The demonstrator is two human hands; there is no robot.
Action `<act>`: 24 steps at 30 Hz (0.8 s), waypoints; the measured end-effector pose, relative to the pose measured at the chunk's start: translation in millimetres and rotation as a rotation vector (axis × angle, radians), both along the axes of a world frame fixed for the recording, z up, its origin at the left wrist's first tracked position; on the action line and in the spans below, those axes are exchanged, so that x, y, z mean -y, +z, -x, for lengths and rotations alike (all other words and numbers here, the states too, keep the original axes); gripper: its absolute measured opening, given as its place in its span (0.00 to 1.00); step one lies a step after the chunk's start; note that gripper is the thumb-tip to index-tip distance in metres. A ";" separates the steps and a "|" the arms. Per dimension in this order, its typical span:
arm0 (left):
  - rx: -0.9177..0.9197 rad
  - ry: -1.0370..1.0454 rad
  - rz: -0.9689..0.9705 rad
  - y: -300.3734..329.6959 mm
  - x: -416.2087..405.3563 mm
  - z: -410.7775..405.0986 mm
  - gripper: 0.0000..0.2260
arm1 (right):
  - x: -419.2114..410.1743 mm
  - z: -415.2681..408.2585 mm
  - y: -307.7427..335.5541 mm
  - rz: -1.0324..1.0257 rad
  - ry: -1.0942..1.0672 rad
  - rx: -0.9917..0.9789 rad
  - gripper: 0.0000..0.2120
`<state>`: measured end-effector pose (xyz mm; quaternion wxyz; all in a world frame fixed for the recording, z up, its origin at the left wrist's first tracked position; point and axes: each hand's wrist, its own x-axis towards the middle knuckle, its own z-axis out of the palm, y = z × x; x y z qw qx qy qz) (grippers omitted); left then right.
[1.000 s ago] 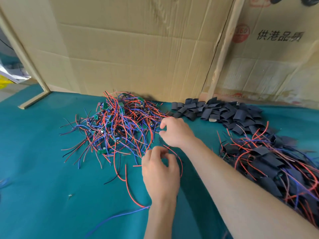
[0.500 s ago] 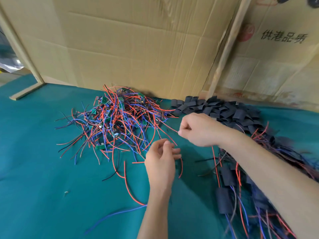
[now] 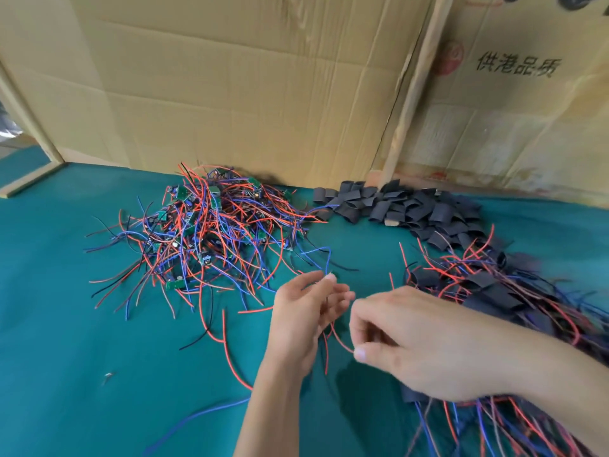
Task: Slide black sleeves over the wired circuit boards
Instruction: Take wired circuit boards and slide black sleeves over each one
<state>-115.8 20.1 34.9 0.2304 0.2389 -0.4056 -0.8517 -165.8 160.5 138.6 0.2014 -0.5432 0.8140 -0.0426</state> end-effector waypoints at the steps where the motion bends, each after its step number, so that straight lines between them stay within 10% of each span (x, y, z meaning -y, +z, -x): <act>1: 0.001 -0.014 0.019 -0.3 0.5 -1.0 0.08 | -0.2 -0.4 2.4 -0.021 0.019 0.010 0.07; 8: -0.006 -0.038 0.054 -1.9 4.9 -2.4 0.06 | 27.0 76.6 20.5 -0.028 -0.130 0.168 0.08; 13: 0.013 0.045 0.248 -6.4 4.0 0.6 0.07 | 58.2 181.9 -6.1 0.125 -0.463 -0.232 0.03; 24: -0.055 0.125 0.413 -6.1 4.7 -1.6 0.05 | 70.0 207.7 -60.4 0.050 -0.484 -0.310 0.17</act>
